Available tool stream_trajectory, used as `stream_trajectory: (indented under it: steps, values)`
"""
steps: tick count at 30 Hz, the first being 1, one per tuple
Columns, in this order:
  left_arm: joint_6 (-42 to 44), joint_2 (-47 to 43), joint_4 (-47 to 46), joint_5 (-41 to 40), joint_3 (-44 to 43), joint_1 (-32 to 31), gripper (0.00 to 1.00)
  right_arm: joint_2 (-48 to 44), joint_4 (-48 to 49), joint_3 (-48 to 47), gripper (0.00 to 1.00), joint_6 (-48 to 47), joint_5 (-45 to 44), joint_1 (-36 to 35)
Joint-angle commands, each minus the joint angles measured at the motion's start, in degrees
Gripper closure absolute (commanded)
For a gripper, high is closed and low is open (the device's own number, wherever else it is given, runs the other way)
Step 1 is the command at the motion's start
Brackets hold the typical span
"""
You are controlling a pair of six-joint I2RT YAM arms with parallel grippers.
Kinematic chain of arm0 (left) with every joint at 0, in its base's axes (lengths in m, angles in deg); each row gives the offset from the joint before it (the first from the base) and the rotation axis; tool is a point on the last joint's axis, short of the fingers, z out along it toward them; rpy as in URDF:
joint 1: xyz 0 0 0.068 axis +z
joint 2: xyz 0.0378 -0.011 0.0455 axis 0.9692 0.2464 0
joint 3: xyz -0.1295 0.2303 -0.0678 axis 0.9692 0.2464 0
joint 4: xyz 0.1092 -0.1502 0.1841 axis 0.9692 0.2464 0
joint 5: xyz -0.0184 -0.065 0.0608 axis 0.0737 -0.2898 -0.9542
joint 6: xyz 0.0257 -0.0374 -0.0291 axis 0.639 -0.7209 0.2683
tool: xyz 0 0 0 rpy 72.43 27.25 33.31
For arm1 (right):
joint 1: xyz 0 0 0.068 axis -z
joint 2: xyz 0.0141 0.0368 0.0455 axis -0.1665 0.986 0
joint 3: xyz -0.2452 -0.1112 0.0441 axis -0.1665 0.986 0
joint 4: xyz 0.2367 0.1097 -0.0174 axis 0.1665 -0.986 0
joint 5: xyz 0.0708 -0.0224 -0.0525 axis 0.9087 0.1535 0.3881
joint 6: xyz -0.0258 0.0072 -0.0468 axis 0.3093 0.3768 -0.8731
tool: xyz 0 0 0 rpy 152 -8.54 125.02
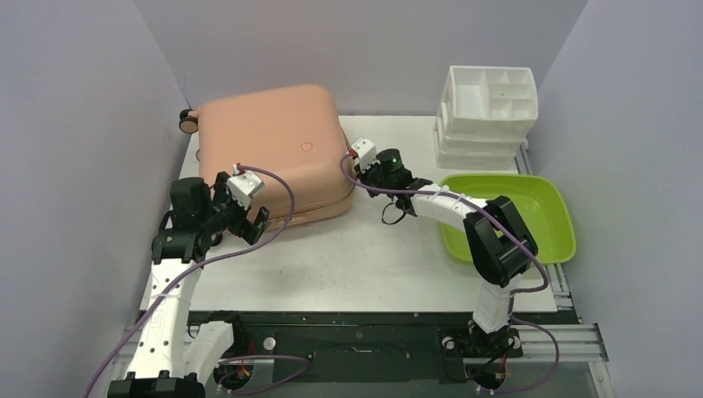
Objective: Open, take out, and arrange the luggage
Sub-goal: Unzip the luggage at the center of the board.
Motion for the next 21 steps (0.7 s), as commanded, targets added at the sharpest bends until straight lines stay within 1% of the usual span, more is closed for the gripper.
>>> stream_trajectory:
  steps: [1,5,10,12,13,14,15,16,18,19,20,21]
  values:
    - [2.03,-1.61,0.53,-2.97,-1.63,-0.21,0.04,3.95,-2.42,-7.33,1.00,-2.10,-6.46,3.31]
    - [2.44,-1.65,0.82,-4.32,-2.71,-0.07,0.04,6.63,-2.36,-10.44,1.00,-3.12,-5.36,3.75]
    - [2.81,-1.70,1.58,-3.33,-3.57,0.45,0.04,9.84,-1.15,-14.80,1.00,-5.51,-5.09,5.04]
    - [2.08,-1.84,0.71,-4.03,-4.24,1.00,0.04,10.53,0.30,-15.05,1.00,-5.86,-3.25,5.73]
    - [0.86,-1.86,0.06,-4.56,-4.69,1.65,0.04,10.43,1.31,-14.96,1.00,-5.92,-0.80,5.97]
    - [-0.05,-1.78,-2.18,-6.57,-4.87,2.14,0.04,9.99,2.03,-14.11,1.00,-5.72,0.45,6.30]
    - [-2.40,-1.70,-3.62,-9.16,-5.16,3.39,0.04,9.68,3.72,-13.57,1.00,-5.58,2.85,6.38]
    - [-3.48,-1.41,-6.75,-9.98,-5.37,4.37,0.04,9.16,4.58,-12.75,1.00,-5.44,4.77,6.38]
    - [-7.18,-0.36,-11.82,-11.44,-6.10,8.75,0.04,8.90,4.80,-12.56,1.00,-5.02,6.43,6.26]
    - [-10.60,0.25,-13.50,-12.29,-7.22,12.16,0.04,8.87,4.88,-12.62,1.00,-4.79,6.56,6.19]
    - [-12.10,2.19,-15.63,-12.38,-8.03,13.86,0.04,9.03,4.71,-12.87,1.00,-4.58,6.60,6.02]
    - [-14.82,3.37,-16.41,-12.74,-9.93,17.08,0.04,9.07,4.53,-13.32,1.00,-4.51,6.65,5.94]
